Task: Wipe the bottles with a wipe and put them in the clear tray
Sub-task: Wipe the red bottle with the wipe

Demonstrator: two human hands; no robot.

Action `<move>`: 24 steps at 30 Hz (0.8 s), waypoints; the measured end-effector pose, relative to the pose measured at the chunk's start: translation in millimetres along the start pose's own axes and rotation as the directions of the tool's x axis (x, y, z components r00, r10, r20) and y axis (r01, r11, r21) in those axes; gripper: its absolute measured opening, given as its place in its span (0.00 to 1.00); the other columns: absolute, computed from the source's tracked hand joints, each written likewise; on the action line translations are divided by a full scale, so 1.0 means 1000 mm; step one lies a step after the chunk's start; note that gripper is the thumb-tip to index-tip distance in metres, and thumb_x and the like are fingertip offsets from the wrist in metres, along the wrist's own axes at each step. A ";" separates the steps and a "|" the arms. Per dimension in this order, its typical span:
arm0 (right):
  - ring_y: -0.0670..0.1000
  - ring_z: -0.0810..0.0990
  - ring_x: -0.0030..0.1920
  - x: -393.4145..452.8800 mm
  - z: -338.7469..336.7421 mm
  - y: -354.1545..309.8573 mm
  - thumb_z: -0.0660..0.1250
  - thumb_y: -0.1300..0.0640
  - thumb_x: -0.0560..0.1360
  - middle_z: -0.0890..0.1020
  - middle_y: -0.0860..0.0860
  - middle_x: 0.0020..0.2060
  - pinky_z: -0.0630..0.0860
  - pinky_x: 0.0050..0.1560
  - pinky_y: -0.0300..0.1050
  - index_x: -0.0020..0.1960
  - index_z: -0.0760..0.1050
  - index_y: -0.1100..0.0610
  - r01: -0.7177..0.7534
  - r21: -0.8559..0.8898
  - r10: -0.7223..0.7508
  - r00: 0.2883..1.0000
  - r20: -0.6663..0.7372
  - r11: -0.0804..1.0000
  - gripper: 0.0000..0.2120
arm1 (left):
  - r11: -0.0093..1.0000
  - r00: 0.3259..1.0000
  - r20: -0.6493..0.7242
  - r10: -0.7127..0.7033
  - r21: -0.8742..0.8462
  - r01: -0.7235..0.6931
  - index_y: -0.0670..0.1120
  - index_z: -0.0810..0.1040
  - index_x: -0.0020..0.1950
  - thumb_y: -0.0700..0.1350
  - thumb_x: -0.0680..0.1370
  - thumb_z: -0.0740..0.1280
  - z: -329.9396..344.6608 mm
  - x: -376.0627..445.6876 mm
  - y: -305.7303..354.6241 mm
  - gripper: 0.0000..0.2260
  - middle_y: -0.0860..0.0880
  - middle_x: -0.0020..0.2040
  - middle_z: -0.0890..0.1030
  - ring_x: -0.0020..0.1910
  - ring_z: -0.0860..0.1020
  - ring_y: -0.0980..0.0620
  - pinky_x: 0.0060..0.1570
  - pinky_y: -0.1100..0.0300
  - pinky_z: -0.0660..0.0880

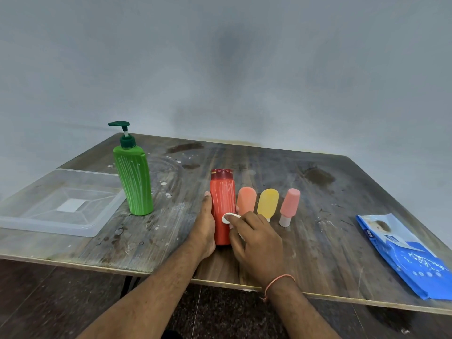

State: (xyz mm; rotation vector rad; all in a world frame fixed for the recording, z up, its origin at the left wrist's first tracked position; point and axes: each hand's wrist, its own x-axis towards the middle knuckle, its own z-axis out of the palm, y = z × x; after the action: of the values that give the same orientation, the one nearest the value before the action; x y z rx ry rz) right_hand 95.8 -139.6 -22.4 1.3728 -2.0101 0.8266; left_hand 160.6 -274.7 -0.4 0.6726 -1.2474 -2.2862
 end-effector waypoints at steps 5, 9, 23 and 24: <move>0.49 0.77 0.46 0.000 0.000 -0.001 0.69 0.55 0.80 0.81 0.45 0.48 0.76 0.43 0.44 0.61 0.84 0.50 -0.048 0.009 0.048 0.998 -0.051 0.999 0.11 | 0.999 1.000 -0.012 0.015 0.040 -0.015 0.42 0.83 0.62 0.69 0.83 0.48 0.001 -0.001 0.000 0.37 0.41 0.51 0.87 0.48 0.87 0.46 0.48 0.51 0.81; 0.49 0.77 0.49 0.001 -0.001 0.001 0.66 0.53 0.82 0.80 0.45 0.50 0.78 0.45 0.45 0.66 0.82 0.49 -0.047 0.019 0.047 0.999 -0.010 0.999 0.14 | 0.999 0.999 -0.035 0.010 0.035 -0.009 0.42 0.82 0.64 0.70 0.83 0.49 0.001 -0.001 0.001 0.37 0.40 0.53 0.87 0.49 0.87 0.45 0.48 0.50 0.82; 0.48 0.78 0.47 0.000 0.000 0.001 0.70 0.55 0.80 0.82 0.44 0.48 0.75 0.44 0.41 0.60 0.85 0.50 -0.078 0.039 0.080 0.995 -0.062 0.996 0.10 | 0.999 0.999 -0.044 0.009 0.032 -0.008 0.42 0.83 0.62 0.69 0.83 0.49 0.001 -0.002 0.002 0.36 0.38 0.54 0.86 0.51 0.86 0.43 0.54 0.47 0.81; 0.48 0.78 0.47 0.000 0.000 0.002 0.70 0.54 0.80 0.82 0.44 0.48 0.76 0.44 0.42 0.59 0.85 0.50 -0.098 0.032 0.100 0.993 -0.066 0.995 0.10 | 0.999 0.999 -0.048 0.008 0.032 -0.007 0.42 0.83 0.61 0.69 0.84 0.49 0.002 -0.002 0.002 0.36 0.38 0.55 0.86 0.51 0.86 0.43 0.54 0.47 0.80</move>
State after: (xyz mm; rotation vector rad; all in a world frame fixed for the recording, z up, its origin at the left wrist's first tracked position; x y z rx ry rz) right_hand 94.3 -139.2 -23.0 1.2520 -2.0347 0.9368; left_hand 161.4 -273.4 2.2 0.7286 -1.2646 -2.2351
